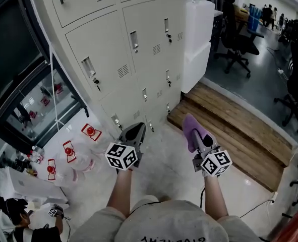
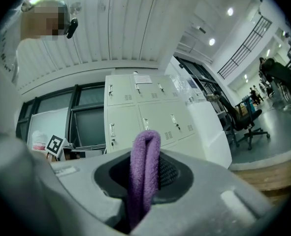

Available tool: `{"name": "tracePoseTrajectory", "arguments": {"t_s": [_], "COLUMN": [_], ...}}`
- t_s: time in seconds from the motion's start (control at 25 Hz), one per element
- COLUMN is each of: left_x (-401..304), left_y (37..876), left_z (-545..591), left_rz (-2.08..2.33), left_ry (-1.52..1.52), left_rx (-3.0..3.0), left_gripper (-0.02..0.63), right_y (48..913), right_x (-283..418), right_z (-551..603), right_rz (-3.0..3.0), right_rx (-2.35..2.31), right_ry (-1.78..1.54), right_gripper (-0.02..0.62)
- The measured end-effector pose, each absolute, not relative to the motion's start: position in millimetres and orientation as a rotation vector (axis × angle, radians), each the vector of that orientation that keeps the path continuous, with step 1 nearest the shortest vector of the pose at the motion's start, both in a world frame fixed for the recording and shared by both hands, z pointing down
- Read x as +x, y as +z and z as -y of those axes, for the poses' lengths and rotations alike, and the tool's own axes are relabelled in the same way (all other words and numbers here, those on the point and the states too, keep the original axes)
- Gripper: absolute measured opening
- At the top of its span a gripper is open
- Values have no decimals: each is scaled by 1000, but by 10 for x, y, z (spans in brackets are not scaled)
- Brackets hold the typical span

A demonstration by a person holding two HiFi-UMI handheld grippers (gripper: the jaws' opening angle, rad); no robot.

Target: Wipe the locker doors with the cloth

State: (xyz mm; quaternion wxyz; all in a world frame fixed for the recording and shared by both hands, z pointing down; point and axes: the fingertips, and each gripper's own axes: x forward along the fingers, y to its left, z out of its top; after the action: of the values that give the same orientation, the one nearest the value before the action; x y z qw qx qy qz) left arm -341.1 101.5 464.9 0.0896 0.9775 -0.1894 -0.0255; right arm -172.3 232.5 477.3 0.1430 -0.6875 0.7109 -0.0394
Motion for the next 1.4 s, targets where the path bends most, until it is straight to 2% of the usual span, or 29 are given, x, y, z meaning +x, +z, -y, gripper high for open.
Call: {"name": "tracePoseTrajectory", "arguments": {"t_s": [0.4,1.4], "left_x": [-3095,-1207], "left_y": [4702,4650], "left_z": [-625,1452], "left_rz": [581,349], "left_ry": [-58,-32], "left_rx": [2893,2928], "left_gripper": [-2,-2], "right_y": [4862,4924], "right_x": [-1447,49], "right_z": [-1935,235], "right_rz": [-2023,-1959], "right_rx": [-1963,-2035], "right_ry": [-159,-214], "right_gripper": [55,54]}}
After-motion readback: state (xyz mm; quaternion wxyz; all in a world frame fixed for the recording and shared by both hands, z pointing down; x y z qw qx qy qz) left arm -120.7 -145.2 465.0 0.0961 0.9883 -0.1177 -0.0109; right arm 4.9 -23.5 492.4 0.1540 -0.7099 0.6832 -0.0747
